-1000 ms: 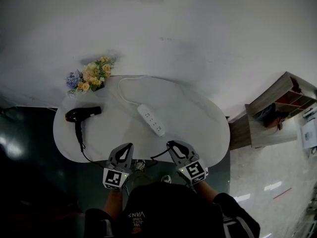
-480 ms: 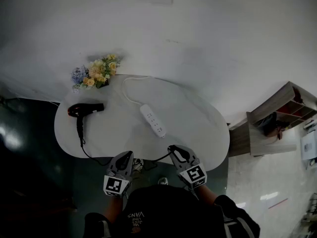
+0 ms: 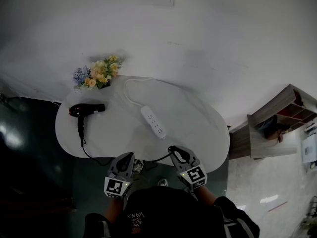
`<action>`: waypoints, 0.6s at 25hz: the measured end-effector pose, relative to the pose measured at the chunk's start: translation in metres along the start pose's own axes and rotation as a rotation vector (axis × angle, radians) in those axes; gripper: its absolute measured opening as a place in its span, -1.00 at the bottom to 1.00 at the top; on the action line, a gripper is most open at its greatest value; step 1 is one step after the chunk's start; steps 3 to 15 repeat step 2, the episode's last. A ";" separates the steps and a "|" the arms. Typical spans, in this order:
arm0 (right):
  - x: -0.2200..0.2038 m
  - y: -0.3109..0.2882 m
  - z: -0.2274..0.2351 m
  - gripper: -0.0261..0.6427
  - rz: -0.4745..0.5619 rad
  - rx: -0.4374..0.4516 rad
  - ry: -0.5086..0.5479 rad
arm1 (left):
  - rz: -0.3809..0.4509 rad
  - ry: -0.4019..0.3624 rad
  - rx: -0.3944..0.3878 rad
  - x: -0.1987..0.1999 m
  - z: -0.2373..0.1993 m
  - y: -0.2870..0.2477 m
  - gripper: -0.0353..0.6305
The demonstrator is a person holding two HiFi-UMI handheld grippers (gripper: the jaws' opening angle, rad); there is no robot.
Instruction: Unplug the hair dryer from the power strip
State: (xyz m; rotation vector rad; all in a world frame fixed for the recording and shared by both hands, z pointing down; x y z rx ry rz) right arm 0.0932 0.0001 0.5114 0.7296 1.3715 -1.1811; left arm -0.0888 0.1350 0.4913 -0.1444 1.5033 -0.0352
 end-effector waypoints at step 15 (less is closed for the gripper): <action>-0.001 0.002 -0.001 -0.65 0.000 -0.007 -0.011 | -0.002 0.001 0.001 -0.001 0.001 0.002 -0.84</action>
Point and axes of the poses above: the fingertips, and each gripper's own axes: y backward along the fingers, z to its right, x out of its top, the point moved 6 cm from there along y, backward along the fingers, and after that the axes turned 3 degrees about -y, right-handed, at the moved point
